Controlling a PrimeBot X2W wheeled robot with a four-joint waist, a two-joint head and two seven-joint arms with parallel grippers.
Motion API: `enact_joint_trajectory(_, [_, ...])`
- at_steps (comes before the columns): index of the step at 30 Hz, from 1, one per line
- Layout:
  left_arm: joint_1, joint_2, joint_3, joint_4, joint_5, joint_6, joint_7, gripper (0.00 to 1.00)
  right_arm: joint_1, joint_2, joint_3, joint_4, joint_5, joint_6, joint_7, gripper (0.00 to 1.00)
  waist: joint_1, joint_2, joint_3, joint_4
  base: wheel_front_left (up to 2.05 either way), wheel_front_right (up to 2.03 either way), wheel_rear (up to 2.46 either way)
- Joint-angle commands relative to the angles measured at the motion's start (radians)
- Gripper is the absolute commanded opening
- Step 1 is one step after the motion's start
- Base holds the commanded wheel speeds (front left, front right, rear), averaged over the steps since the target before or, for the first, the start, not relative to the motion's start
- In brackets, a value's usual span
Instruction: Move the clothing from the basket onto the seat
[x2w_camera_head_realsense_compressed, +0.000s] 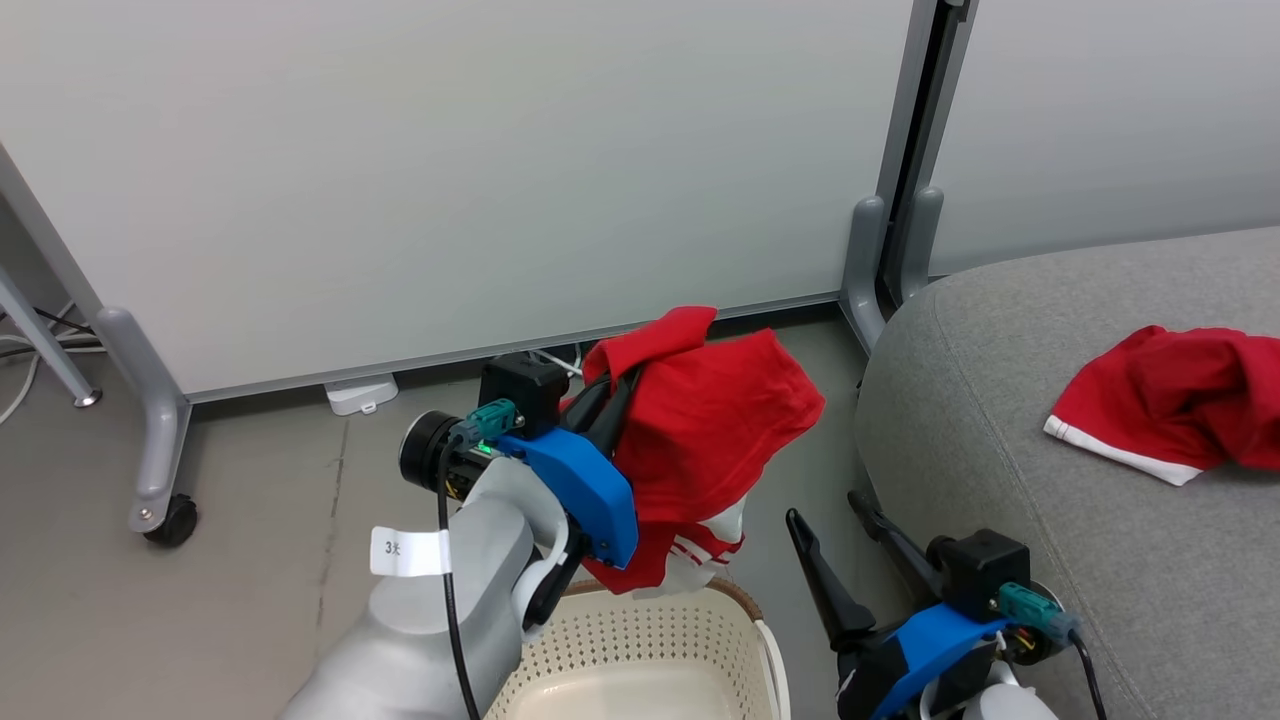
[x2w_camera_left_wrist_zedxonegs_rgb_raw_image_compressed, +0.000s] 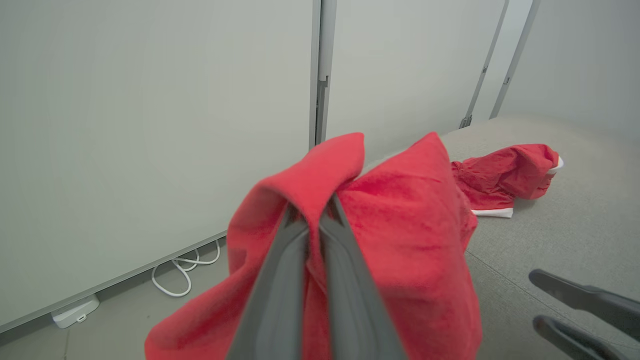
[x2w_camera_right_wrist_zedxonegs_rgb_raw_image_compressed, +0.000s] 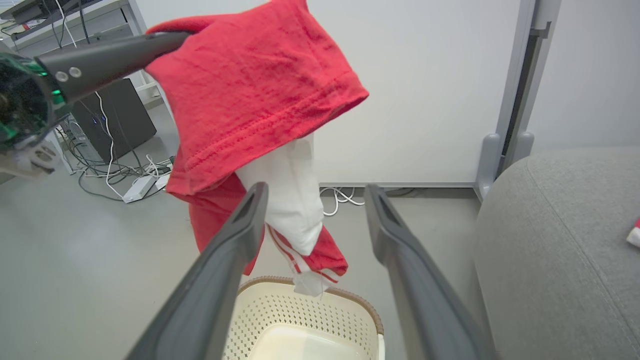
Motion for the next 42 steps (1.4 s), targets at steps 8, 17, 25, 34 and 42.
enact_joint_trajectory(8, [-0.019,-0.001,-0.029,0.001,-0.028,0.006,-0.003,0.0,-0.04,-0.002,0.125,0.032,0.074,0.0,0.027,1.0,0.0001,-0.0001,0.02,-0.004,0.0,0.0,0.0])
enact_joint_trajectory(17, [-0.034,0.0,-0.063,-0.016,-0.055,0.014,-0.004,0.0,-0.168,-0.002,0.281,0.148,0.246,0.0,0.013,1.0,0.0001,-0.0001,0.04,0.0,0.0,0.0,0.0])
enact_joint_trajectory(25, [-0.039,-0.001,-0.094,-0.026,-0.075,0.017,-0.007,0.0,-0.308,-0.002,0.359,0.273,0.306,0.0,-0.049,1.0,0.0001,-0.0001,0.049,0.008,0.0,0.0,0.0])
enact_joint_trajectory(34, [-0.044,-0.001,-0.13,-0.033,-0.101,0.017,-0.007,0.0,-0.457,-0.002,0.402,0.427,0.222,0.0,-0.09,0.09,0.0001,-0.0001,0.051,0.016,0.0,0.0,0.0])
enact_joint_trajectory(42, [-0.052,0.0,-0.145,-0.022,-0.12,0.021,-0.009,0.0,-0.471,-0.002,0.403,0.474,0.175,0.0,-0.096,0.0,0.0001,-0.0001,0.045,0.019,0.0,0.0,0.0])
